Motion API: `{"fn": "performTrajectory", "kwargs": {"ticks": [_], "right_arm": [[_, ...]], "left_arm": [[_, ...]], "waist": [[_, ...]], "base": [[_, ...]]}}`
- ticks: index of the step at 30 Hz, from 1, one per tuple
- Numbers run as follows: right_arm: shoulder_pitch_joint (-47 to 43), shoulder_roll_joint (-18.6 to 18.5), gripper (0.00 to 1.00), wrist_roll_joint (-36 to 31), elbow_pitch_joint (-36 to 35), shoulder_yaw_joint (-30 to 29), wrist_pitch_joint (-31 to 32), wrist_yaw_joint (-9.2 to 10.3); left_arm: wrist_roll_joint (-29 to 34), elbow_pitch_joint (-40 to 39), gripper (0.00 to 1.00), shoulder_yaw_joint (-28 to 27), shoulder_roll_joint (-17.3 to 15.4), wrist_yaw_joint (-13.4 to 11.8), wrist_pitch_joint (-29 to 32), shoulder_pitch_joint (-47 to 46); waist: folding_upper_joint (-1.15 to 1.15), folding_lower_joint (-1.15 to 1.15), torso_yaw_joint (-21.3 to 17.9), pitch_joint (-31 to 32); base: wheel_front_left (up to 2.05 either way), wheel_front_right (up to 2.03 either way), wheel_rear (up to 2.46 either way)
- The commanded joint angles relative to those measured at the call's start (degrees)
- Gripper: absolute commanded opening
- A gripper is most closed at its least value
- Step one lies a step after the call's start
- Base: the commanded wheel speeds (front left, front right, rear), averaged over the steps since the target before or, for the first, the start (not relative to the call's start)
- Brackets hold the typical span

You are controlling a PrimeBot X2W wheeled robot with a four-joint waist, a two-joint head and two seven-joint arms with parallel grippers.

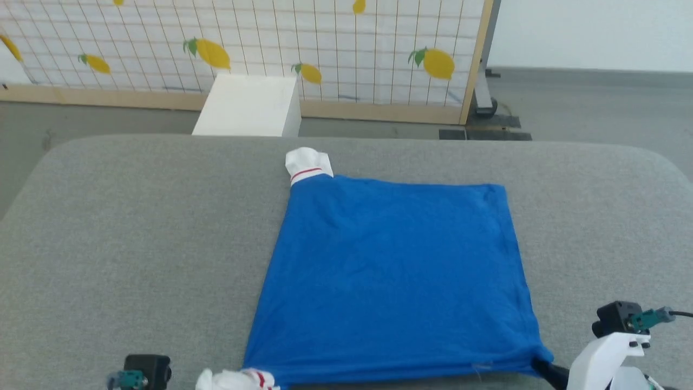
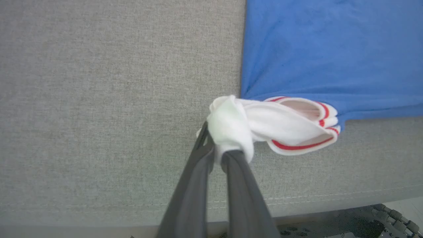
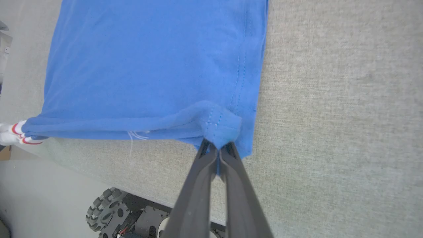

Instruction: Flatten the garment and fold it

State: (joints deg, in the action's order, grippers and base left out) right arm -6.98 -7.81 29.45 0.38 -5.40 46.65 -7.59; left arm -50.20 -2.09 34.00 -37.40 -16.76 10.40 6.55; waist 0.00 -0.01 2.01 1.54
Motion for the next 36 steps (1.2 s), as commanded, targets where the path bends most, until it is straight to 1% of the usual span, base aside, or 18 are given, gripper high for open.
{"fn": "performTrajectory", "kwargs": {"ticks": [1,6,11,14,17,21,22,23,24,25,26,29,31,33,36], "right_arm": [[1.19,0.30,0.00,-1.17,-0.64,-0.71,-0.78,0.10],[6.29,1.54,0.00,-3.60,-0.01,-0.55,-3.11,0.10],[13.65,3.51,0.00,-5.90,3.61,-0.97,-6.99,0.10],[17.95,4.12,0.00,-7.84,7.48,-0.48,-8.98,0.10],[21.47,4.42,0.00,-10.56,11.76,0.66,-10.07,0.10],[24.25,4.57,0.00,-15.23,16.35,1.53,-9.54,0.10],[25.42,4.65,0.00,-17.74,19.02,1.48,-8.20,0.10],[25.61,4.69,0.00,-17.90,19.60,1.55,-7.74,0.10],[25.82,4.73,0.00,-17.67,20.21,1.65,-7.33,0.10],[25.96,4.77,0.13,-17.17,20.52,1.81,-7.24,0.10],[26.09,4.81,1.00,-16.65,20.68,1.97,-7.51,0.10],[25.92,4.86,1.00,-15.37,20.79,2.41,-8.84,0.10],[25.54,4.88,1.00,-13.98,20.18,2.49,-10.57,0.10],[22.14,4.91,1.00,-11.06,15.57,1.14,-16.17,0.10],[19.75,4.92,1.00,-10.27,12.60,0.46,-17.02,0.10]], "left_arm": [[-0.15,0.25,0.00,-0.80,-0.20,-0.11,-0.64,-0.98],[0.62,1.47,0.00,-2.21,1.82,0.98,-2.44,-7.29],[1.92,6.05,0.00,-4.58,4.68,3.15,-7.11,-16.27],[1.92,10.88,0.00,-4.84,6.49,4.99,-8.47,-20.48],[1.71,15.95,0.00,-3.85,8.14,7.23,-7.97,-23.88],[1.63,20.90,0.00,-2.29,10.32,9.58,-7.35,-26.86],[1.04,23.93,0.04,-1.88,11.77,10.94,-7.48,-28.10],[0.84,24.76,0.23,-1.89,12.09,11.32,-7.66,-28.40],[0.54,25.74,0.83,-2.02,12.45,11.68,-7.94,-28.70],[0.45,26.40,1.00,-2.07,12.57,11.97,-8.18,-28.91],[0.29,27.01,1.00,-2.31,12.69,12.11,-8.60,-29.10],[-0.09,27.65,1.00,-3.32,12.55,12.10,-10.20,-29.18],[-0.45,27.17,1.00,-4.61,12.22,11.59,-11.91,-28.91],[-1.03,21.73,1.00,-8.75,10.46,8.37,-17.61,-25.26],[-0.79,17.65,1.00,-9.49,9.20,5.27,-17.40,-22.45]], "waist": [[0.00,0.01,-0.26,0.39],[0.00,0.01,-0.39,-0.90],[0.00,0.01,-0.84,-4.67],[0.00,0.01,-1.28,-6.95],[0.00,0.01,-1.63,-9.07],[0.00,0.01,-1.75,-11.18],[0.00,0.01,-1.74,-12.05],[0.00,0.01,-1.69,-12.14],[0.00,0.01,-1.61,-12.15],[0.00,0.01,-1.54,-12.12],[0.00,0.01,-1.46,-12.00],[0.00,0.01,-1.21,-11.02],[0.00,0.01,-0.95,-10.10],[0.00,0.01,-0.36,-7.31],[0.00,0.01,-0.47,-6.51]], "base": [[0.00,0.00,0.00],[0.00,0.00,0.00],[0.00,0.00,0.00],[0.00,0.00,0.00],[0.00,0.00,0.00],[0.00,0.00,0.00],[0.00,0.00,0.00],[0.00,0.00,0.00],[0.00,0.00,0.00],[0.00,0.00,0.00],[0.00,0.00,0.00],[0.00,0.00,0.00],[0.00,0.00,0.00],[0.00,0.00,0.00],[0.00,0.00,0.00]]}}
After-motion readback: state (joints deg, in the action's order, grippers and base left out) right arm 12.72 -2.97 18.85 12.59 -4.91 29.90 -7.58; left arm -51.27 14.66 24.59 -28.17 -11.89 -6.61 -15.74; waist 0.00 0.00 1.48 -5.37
